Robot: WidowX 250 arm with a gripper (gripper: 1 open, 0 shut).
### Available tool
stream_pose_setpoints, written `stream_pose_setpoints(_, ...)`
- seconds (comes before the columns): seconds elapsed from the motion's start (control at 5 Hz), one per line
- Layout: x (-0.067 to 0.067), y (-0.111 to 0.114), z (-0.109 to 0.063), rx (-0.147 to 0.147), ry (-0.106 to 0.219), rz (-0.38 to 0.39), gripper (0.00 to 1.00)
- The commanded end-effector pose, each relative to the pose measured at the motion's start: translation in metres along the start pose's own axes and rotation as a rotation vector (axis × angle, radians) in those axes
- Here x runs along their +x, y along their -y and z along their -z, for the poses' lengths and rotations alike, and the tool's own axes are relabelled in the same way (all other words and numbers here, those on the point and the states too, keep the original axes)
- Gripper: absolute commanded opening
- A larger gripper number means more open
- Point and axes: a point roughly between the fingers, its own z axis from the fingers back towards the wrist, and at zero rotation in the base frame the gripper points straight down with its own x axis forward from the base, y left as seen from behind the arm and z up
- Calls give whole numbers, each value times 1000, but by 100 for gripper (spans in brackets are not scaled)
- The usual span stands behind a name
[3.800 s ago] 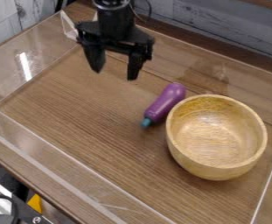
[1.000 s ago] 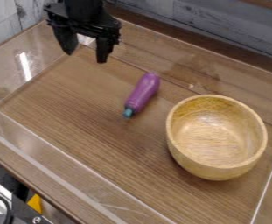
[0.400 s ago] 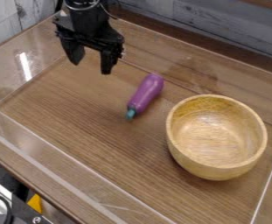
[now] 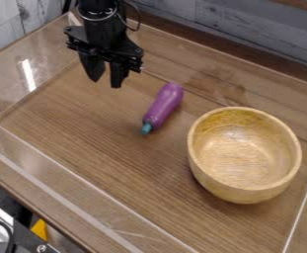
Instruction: Remove the purple eggplant from inside the brown bowl and put it on the table
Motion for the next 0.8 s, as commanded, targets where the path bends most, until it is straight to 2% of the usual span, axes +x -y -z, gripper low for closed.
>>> stream_pose_setpoints(0.0, 4, -10, -14, 16, 49, -21, 100)
stream_pose_setpoints(0.4, 8, -12, -18, 34, 23, -94, 100)
stream_pose_setpoints(0.6, 10, -10, -16, 35, 20, -99, 100)
